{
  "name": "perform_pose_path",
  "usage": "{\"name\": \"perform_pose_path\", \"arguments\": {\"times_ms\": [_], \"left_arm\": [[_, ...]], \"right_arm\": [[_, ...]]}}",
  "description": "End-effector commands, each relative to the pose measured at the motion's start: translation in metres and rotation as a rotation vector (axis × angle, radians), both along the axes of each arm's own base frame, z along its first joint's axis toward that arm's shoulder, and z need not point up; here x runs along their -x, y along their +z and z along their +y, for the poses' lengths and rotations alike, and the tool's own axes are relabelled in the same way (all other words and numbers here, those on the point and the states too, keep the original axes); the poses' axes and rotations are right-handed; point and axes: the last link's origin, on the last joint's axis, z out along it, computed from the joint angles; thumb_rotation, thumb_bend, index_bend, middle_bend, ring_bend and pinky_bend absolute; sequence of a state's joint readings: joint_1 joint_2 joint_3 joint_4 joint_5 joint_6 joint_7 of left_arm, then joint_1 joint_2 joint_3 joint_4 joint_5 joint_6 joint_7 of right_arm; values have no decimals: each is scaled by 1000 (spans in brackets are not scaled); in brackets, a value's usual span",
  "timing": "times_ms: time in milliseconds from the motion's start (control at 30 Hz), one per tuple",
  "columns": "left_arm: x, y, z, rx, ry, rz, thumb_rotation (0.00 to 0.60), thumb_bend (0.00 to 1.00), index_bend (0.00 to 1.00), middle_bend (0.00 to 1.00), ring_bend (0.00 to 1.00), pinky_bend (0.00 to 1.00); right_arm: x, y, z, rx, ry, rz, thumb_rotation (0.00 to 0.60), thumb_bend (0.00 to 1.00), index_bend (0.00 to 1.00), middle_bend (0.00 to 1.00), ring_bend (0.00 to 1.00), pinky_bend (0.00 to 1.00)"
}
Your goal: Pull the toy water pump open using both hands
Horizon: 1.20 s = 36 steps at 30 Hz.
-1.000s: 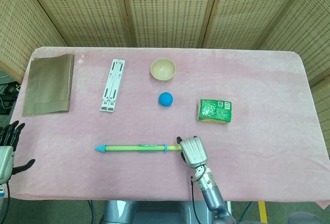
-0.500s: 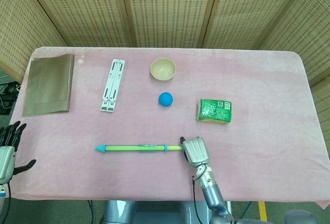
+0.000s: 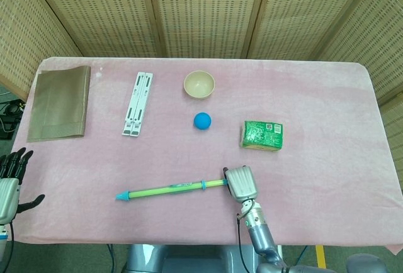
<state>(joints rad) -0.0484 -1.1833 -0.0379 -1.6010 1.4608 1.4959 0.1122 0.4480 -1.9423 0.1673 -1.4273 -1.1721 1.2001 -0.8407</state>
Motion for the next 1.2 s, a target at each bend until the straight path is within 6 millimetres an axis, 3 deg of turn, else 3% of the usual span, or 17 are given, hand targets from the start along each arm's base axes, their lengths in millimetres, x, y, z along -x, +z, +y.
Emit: {"name": "perform_pose_path", "arguments": {"times_ms": [33,700,933,967,1033,1100,1200], "left_arm": [[0,-1,0,2,-2,1,600,0,0,0,0,0],[-5,-13,6,55,1,-4,600,19,0,0,0,0],[-13,-21,19,90,-3,-7,600,147,51,6,4,3],[-16,-22,22,100,-6,-8,600,171,85,61,53,51],[-22,-23,31,109,-17,-10,600,210,166,274,247,235],[-30,-23,40,97,-36,-27,600,231,248,548,499,454],[-37,-30,48,119,-21,-47,600,234,315,710,649,582]], "right_arm": [[-3,5,-1,10,8,-1,600,653,795,1000,1000,679],[-40,66,-28,165,19,55,600,672,828,1000,1000,708],[-49,77,-32,187,14,77,600,672,831,1000,1000,711],[-49,77,-32,188,14,78,600,672,832,1000,1000,711],[-50,78,-32,190,14,79,600,674,833,1000,1000,713],[-52,78,-33,195,13,81,600,674,834,1000,1000,715],[-56,79,-35,203,8,77,600,675,835,1000,1000,719]]}}
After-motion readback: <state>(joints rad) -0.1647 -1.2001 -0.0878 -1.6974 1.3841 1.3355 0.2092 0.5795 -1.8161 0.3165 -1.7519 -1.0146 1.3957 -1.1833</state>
